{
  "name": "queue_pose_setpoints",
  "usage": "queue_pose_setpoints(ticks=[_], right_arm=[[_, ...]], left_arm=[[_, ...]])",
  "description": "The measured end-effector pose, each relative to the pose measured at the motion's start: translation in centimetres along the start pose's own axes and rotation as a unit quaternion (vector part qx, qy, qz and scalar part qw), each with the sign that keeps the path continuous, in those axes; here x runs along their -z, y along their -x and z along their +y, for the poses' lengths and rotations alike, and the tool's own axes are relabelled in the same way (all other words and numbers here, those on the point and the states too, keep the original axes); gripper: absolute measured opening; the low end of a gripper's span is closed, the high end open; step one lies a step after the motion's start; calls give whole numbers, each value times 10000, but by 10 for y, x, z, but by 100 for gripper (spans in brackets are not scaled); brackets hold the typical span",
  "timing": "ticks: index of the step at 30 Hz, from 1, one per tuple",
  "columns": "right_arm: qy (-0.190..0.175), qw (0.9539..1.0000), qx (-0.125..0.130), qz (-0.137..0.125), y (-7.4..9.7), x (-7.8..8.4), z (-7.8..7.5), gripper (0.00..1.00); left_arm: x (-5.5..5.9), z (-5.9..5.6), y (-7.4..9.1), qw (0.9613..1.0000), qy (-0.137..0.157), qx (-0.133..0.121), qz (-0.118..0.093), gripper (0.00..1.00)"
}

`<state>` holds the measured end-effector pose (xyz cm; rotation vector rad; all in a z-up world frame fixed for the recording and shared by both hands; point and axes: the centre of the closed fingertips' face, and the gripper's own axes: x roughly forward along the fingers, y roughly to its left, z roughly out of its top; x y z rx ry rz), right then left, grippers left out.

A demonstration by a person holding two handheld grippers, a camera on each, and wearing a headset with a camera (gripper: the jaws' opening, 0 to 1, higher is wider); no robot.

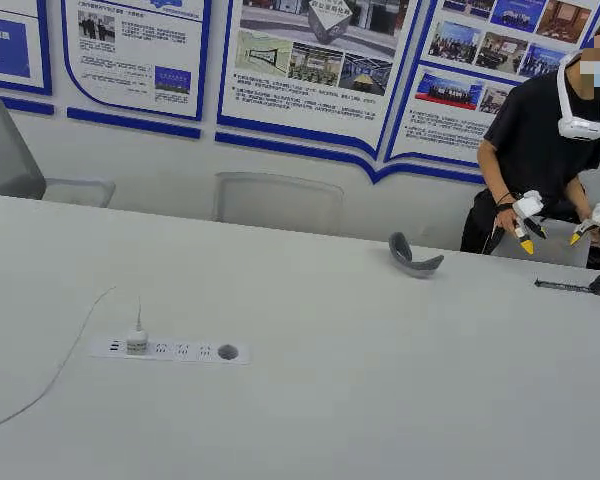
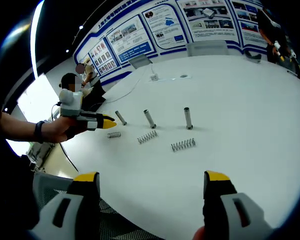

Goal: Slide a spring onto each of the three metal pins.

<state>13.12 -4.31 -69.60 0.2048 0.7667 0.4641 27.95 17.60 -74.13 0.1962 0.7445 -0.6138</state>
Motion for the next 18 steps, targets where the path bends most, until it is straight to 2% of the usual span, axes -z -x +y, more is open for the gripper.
queue_pose_setpoints(ticks=[6, 10, 11, 14, 18], right_arm=[[-5, 10000, -6, 3, -1, 1, 0, 87], [-2, 10000, -6, -9, -1, 1, -1, 87], [-2, 10000, -4, -15, -1, 1, -1, 87], [-10, 10000, -9, -20, -2, 1, 0, 87], [-3, 10000, -24, 7, -3, 2, 0, 87]], left_arm=[[6, 0, 7, 9999, -34, 127, 41, 28], [10, 1, 13, 9994, -297, 136, 72, 30], [10, 1, 14, 9995, -279, 150, 60, 32], [12, -1, 19, 9994, -233, 241, 59, 37], [16, -9, 25, 9987, -335, 374, 88, 41]])
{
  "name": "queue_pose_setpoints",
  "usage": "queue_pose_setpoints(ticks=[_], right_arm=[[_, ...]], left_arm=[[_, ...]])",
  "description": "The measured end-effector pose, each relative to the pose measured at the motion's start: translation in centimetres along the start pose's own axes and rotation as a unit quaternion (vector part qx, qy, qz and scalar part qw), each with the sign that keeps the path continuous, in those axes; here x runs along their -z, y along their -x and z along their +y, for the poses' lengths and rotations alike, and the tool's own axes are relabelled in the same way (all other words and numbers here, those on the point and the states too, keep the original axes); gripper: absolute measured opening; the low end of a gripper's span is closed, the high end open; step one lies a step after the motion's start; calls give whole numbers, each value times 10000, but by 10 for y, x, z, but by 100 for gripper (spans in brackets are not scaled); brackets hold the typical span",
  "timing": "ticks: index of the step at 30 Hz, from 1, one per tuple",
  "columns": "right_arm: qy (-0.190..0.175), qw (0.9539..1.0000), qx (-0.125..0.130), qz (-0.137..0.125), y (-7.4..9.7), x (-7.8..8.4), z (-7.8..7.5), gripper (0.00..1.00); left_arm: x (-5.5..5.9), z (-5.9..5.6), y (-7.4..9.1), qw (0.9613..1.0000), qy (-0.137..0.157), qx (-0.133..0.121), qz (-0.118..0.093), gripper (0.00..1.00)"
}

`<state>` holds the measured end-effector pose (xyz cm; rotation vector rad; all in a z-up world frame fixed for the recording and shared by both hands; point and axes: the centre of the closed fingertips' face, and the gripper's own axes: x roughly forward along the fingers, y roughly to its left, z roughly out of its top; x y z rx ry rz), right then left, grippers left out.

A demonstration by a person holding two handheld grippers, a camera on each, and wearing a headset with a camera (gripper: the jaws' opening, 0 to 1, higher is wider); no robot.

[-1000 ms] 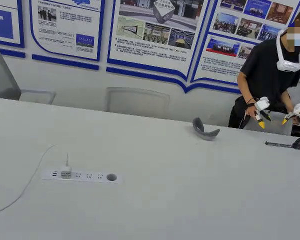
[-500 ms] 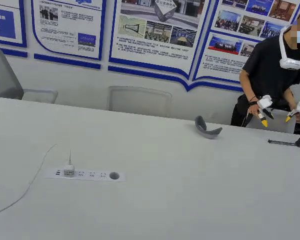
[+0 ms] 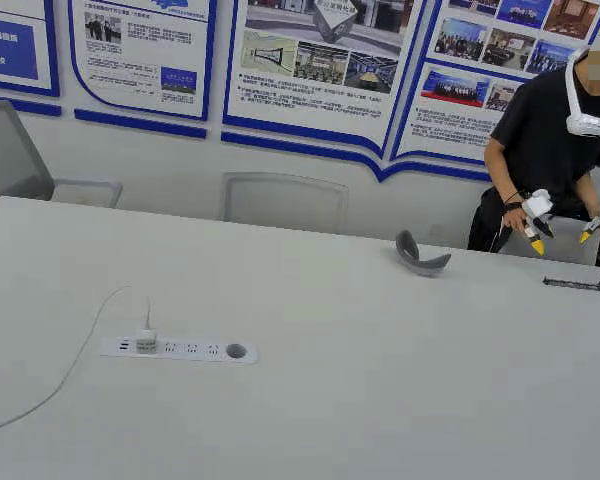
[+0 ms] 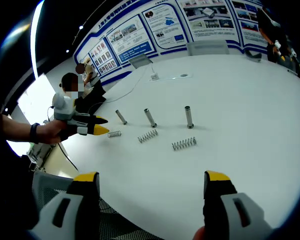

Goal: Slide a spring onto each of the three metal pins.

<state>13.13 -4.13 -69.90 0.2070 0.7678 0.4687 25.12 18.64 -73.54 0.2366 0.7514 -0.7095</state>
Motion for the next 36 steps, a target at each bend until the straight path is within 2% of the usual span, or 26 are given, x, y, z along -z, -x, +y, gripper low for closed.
queue_pose_setpoints(ticks=[14, 22, 32, 36], right_arm=[[-12, 10000, -36, 91, -3, 8, 4, 87], [-7, 9999, -31, 125, -4, 12, 4, 87], [21, 9999, -7, 99, -5, 11, 3, 88], [37, 9999, -7, 102, -5, 11, 3, 89]], left_arm=[[15, -18, 14, 9994, -45, 344, 65, 55], [24, -21, 25, 9991, 38, 415, 115, 60], [30, -23, 37, 9981, 90, 592, 139, 69], [30, -23, 39, 9980, 55, 620, 143, 70]])
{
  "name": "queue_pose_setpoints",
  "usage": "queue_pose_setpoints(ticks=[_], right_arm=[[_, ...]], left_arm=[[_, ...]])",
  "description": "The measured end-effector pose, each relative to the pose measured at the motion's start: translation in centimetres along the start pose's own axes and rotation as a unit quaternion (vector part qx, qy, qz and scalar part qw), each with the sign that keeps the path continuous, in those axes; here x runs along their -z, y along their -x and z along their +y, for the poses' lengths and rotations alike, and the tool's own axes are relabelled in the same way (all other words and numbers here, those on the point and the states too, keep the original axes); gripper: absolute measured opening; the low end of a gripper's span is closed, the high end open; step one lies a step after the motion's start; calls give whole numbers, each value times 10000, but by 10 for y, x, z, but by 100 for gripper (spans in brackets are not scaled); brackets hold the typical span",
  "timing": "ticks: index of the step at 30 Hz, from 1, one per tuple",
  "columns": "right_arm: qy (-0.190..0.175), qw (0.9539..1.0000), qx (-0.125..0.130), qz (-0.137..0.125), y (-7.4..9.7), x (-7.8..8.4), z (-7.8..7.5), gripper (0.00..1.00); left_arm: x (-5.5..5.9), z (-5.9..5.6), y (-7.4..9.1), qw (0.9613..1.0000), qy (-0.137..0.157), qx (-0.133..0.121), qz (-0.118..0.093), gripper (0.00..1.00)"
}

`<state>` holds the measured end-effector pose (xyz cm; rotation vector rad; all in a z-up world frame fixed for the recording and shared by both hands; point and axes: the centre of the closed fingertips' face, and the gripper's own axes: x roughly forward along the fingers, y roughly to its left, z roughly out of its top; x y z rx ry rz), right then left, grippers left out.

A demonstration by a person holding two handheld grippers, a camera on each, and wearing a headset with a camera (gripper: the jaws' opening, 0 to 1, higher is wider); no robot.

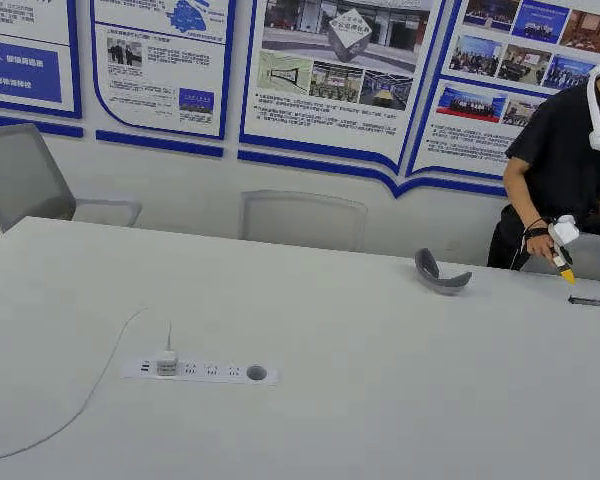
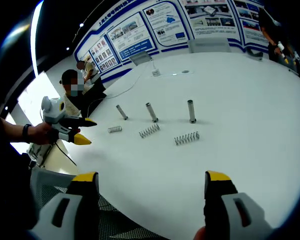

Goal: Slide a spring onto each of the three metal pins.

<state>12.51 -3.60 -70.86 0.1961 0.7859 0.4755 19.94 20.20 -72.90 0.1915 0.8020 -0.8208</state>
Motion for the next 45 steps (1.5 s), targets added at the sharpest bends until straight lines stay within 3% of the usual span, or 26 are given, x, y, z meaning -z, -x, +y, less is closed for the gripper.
queue_pose_setpoints(ticks=[32, 45], right_arm=[[104, 9999, 46, 32, 5, 1, -3, 89], [105, 9999, 54, 70, 6, 3, -4, 89]], left_arm=[[-25, 5, -17, 9982, -476, 335, 124, 65], [-21, 9, -31, 9972, -528, 447, 267, 62]])
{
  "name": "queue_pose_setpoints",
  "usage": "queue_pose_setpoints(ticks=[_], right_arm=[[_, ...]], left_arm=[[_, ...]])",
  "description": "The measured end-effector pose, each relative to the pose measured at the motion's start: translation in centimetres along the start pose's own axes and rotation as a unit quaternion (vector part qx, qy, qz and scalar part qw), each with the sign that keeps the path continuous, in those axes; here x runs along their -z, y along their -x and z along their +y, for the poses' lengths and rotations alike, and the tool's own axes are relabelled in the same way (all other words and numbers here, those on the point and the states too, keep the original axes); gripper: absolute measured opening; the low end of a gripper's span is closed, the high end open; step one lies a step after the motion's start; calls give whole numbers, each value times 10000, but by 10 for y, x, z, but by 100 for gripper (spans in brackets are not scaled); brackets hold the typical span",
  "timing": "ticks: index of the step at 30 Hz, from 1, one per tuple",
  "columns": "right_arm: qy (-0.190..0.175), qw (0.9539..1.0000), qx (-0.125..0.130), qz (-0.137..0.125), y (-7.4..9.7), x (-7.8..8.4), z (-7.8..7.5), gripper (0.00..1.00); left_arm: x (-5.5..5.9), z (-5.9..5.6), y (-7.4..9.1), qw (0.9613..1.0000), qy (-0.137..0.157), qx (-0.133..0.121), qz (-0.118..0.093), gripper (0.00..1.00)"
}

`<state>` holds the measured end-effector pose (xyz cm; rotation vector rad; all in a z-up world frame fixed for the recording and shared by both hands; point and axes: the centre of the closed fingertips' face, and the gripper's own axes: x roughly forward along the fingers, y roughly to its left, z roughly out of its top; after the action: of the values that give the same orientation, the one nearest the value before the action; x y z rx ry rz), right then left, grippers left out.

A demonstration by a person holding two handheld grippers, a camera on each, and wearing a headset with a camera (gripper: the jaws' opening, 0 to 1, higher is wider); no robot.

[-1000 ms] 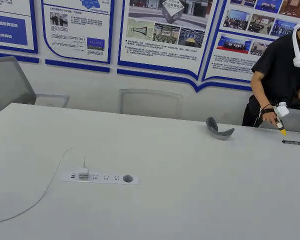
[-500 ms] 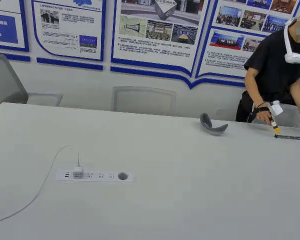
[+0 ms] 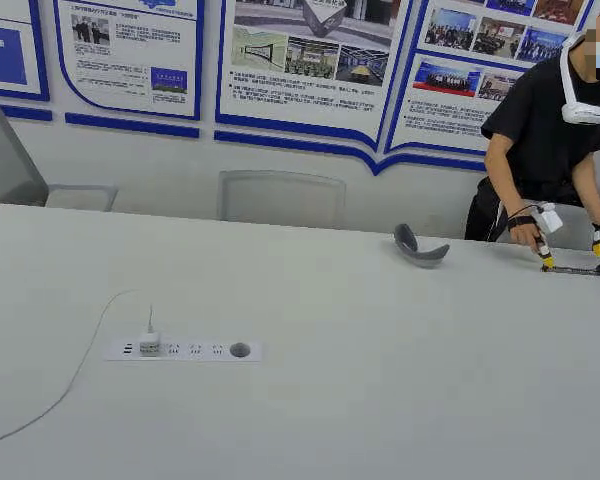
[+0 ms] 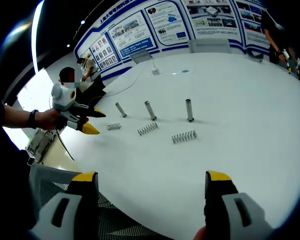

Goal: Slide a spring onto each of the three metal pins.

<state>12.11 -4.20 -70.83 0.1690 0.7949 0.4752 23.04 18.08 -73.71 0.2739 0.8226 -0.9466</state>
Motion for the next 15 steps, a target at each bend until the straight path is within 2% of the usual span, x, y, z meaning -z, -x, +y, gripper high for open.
queue_pose_setpoints(ticks=[7, 15], right_arm=[[-19, 10000, 14, -1, 0, 1, -1, 89], [-50, 10000, 21, -10, 1, 1, -1, 89]], left_arm=[[5, 1, -11, 10000, 55, 41, 68, 56], [4, -3, -19, 10000, 11, 55, 58, 45]])
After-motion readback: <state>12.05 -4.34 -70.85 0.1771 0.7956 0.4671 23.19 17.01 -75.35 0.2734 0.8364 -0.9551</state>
